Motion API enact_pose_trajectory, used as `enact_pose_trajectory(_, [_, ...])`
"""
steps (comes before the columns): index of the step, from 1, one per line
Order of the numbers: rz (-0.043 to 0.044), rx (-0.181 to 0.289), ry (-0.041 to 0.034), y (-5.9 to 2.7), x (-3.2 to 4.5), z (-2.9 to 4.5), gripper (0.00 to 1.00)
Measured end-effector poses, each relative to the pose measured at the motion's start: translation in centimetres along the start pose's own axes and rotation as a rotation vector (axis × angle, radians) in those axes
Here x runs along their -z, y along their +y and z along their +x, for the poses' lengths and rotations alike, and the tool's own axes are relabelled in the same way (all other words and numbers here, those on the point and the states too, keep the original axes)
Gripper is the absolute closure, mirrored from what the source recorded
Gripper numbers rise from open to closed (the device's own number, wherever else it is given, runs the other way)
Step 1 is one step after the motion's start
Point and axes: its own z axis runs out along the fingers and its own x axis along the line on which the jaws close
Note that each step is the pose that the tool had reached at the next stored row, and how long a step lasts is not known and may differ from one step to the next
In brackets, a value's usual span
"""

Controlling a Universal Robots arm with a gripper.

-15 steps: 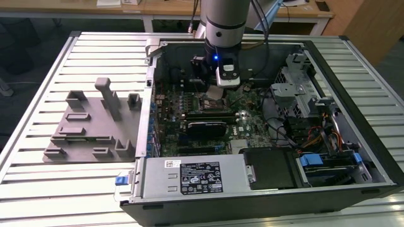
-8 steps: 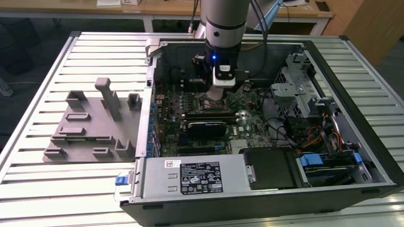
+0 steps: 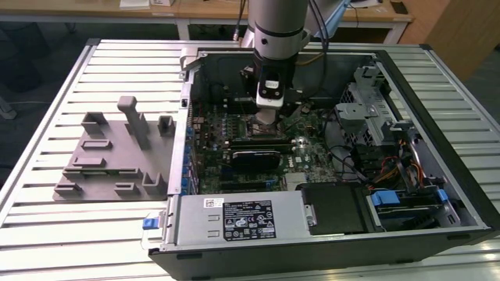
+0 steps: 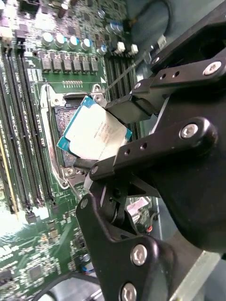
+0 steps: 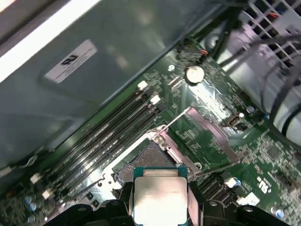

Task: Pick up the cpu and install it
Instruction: 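Place the cpu into insertion slot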

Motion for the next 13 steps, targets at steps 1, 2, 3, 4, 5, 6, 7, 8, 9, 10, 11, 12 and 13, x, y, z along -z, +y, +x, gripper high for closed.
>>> enact_pose_trajectory(1, [-0.0002, -0.019, -0.0015, 0.0, -0.01, 0.0, 0.46])
enact_pose_trajectory(2, [-0.0005, -0.037, -0.003, 0.0, -0.03, 0.0, 0.46])
enact_pose_trajectory(3, [-0.0009, -0.055, -0.0044, 0.0, -0.04, 0.0, 0.46])
enact_pose_trajectory(4, [-0.0012, -0.073, -0.0059, -0.01, -0.06, 0.0, 0.46])
enact_pose_trajectory(5, [-0.0015, -0.091, -0.0073, -0.01, -0.07, 0.0, 0.46])
enact_pose_trajectory(6, [-0.0018, -0.108, -0.0088, -0.01, -0.08, 0.0, 0.46])
enact_pose_trajectory(7, [-0.0021, -0.126, -0.0102, -0.01, -0.1, 0.0, 0.46])
enact_pose_trajectory(8, [-0.0024, -0.145, -0.0118, -0.01, -0.12, 0.0, 0.46])
enact_pose_trajectory(9, [-0.0027, -0.163, -0.0132, -0.01, -0.13, 0.0, 0.46])
enact_pose_trajectory(10, [-0.003, -0.182, -0.0147, -0.01, -0.15, 0.0, 0.46])
enact_pose_trajectory(11, [-0.0034, -0.199, -0.0161, -0.01, -0.17, 0.0, 0.46])
enact_pose_trajectory(12, [-0.0037, -0.217, -0.0176, -0.02, -0.19, 0.0, 0.46])
enact_pose_trajectory(13, [-0.004, -0.236, -0.0191, -0.02, -0.2, 0.0, 0.46])
